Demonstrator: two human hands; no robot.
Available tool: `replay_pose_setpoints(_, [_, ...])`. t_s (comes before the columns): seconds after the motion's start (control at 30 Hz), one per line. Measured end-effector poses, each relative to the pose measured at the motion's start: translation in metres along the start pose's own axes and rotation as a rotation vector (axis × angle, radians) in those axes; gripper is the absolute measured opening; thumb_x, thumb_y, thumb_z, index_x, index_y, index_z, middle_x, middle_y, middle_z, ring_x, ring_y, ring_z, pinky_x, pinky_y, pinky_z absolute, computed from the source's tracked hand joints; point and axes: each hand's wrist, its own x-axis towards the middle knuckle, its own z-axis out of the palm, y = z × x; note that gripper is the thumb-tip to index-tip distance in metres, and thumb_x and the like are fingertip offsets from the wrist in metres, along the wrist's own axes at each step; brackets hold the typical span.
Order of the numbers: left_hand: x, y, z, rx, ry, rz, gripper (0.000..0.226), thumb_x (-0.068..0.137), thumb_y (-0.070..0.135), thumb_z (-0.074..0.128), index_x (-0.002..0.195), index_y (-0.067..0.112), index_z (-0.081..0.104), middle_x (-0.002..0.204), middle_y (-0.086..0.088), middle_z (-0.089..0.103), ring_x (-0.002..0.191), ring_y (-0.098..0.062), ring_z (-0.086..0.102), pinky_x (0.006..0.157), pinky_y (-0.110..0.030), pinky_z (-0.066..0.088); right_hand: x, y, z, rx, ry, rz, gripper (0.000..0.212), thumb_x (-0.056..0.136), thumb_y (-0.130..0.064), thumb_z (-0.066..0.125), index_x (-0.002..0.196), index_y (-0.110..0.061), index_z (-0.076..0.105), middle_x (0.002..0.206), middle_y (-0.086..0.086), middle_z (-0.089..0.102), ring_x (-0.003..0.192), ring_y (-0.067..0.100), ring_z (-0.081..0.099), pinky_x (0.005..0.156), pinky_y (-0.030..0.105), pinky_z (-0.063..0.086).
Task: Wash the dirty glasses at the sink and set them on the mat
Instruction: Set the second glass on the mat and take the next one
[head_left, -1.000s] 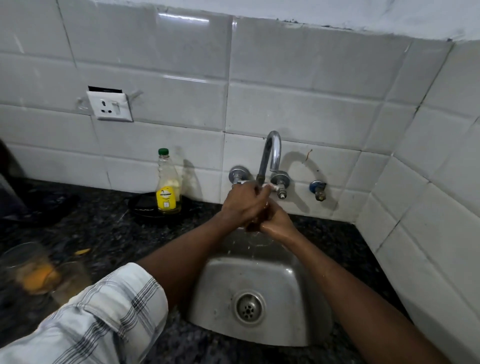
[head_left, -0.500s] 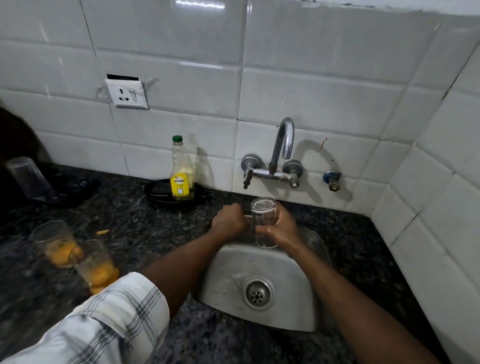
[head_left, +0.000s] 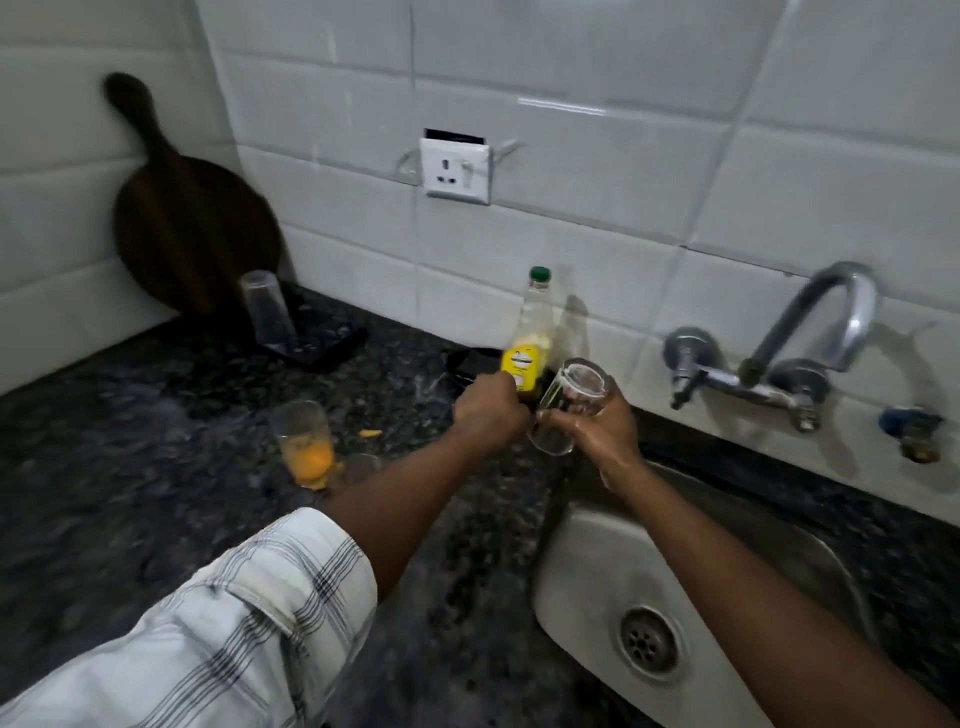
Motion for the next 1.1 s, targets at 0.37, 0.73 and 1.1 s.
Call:
replay_pose_setpoints(0.37, [0.13,-0.224,-0.131,-0.016,0.033,-0.286,0.026,0.081,0.023,0.06,0.096,0.003,0.067,0.103,-0.019,0.068,0.097,-0.037,0.067,0.083,-0.042,0.057,0.105,-0.047,0.257,-0.064,-0.218,-0.123,0.073,0.05,-0.033,0.095,0.111,-0.028,0.057,0.102,-0.008,0.069,0.095,0.015,0.066,0.079,0.022,0.054])
replay_pose_setpoints(0.73, [0.209,-0.37,-0.124,0.248,-0.142,-0.372,0.049,0.086,0.054,0.066,0.122,0.021,0.064,0.118,-0.007,0.066,0.109,-0.027,0.064,0.086,-0.036,0.051,0.208,-0.057,0.433,-0.119,-0.371,-0.134,0.071,0.053,-0.012,0.094,0.107,-0.029,0.051,0.098,-0.01,0.066,0.093,0.014,0.065,0.083,0.024,0.052])
replay_pose_setpoints(1.1, [0.263,-0.378,-0.127,0.265,-0.16,-0.38,0.048,0.07,0.018,0.089,0.113,0.009,0.069,0.114,-0.008,0.069,0.11,-0.025,0.066,0.069,-0.032,0.05,0.245,-0.044,0.521,-0.208,-0.539,-0.147,0.07,0.065,-0.005,0.088,0.124,-0.013,0.052,0.1,-0.008,0.064,0.085,0.004,0.062,0.066,-0.002,0.043])
